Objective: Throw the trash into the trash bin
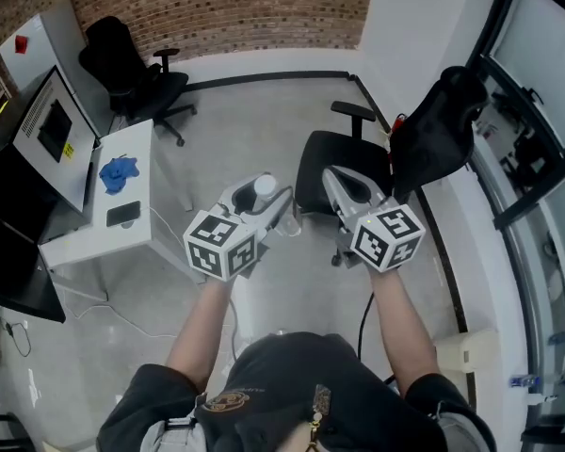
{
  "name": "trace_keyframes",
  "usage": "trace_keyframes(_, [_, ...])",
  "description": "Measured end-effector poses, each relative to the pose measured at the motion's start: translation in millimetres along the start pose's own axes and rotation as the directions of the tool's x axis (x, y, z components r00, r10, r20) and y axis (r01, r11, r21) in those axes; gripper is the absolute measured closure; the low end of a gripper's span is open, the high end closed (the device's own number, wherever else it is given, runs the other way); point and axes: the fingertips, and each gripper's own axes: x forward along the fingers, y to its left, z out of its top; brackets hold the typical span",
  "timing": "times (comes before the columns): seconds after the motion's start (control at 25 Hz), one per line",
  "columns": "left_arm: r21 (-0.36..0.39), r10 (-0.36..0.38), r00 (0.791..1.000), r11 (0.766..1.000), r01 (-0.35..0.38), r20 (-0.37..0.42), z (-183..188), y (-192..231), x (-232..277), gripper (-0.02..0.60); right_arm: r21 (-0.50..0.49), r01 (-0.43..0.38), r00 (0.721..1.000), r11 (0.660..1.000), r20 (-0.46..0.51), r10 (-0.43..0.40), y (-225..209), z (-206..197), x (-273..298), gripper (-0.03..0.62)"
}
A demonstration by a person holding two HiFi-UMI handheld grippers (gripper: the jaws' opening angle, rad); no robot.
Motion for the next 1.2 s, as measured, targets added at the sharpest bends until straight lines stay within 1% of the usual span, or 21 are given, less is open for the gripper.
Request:
trace_keyframes(0.16, [-0.001, -0.070, 0.997, 0.998, 0.070, -0.016, -7.1, -20.2, 21.5, 0.376, 0.011, 0.071, 0.997, 0.997, -0.015, -0.071, -22.1, -8.3, -24.1, 0.591])
trace_keyframes(0.28, [-0.010, -0.141, 0.989, 0.990, 0.141, -0.037, -22.0, -37.1, 38.1, 0.376, 0.021, 0.145, 0.989, 0.989, -0.025, -0.144, -39.2, -20.2, -46.5, 0.591])
trace_keyframes(0.4, [-0.026, -0.234, 0.970, 0.972, 0.233, -0.068, -39.1, -62.8, 56.3, 0.376, 0.036, 0.239, 0.970, 0.970, -0.043, -0.237, -56.5, -33.0, -78.2, 0.591])
trace_keyframes(0.52, [-0.034, -0.320, 0.943, 0.948, 0.318, -0.096, -50.8, -95.2, 76.4, 0.376, 0.057, 0.321, 0.946, 0.945, -0.055, -0.318, -74.7, -41.7, -112.6, 0.591])
trace_keyframes(0.68, [-0.038, -0.425, 0.896, 0.905, 0.424, -0.133, -65.0, -143.0, 101.7, 0.376, 0.081, 0.418, 0.908, 0.905, -0.062, -0.414, -94.6, -50.8, -161.4, 0.591])
trace_keyframes(0.84, [-0.041, -0.511, 0.845, 0.858, 0.511, -0.160, -74.3, -197.1, 121.9, 0.376, 0.098, 0.505, 0.863, 0.857, -0.060, -0.502, -113.7, -54.0, -218.1, 0.591])
trace_keyframes(1.0, [-0.039, -0.601, 0.778, 0.795, 0.605, -0.181, -80.7, -264.9, 137.7, 0.375, 0.104, 0.599, 0.800, 0.794, -0.046, -0.598, -129.3, -51.2, -290.2, 0.591])
trace_keyframes(1.12, [-0.042, -0.655, 0.731, 0.749, 0.661, -0.191, -85.9, -318.6, 146.7, 0.376, 0.109, 0.657, 0.752, 0.746, -0.038, -0.658, -138.7, -49.9, -345.8, 0.591])
trace_keyframes(1.2, [-0.043, -0.690, 0.695, 0.715, 0.698, -0.203, -90.5, -356.4, 150.3, 0.376, 0.118, 0.696, 0.716, 0.709, -0.035, -0.697, -142.5, -50.8, -385.1, 0.591])
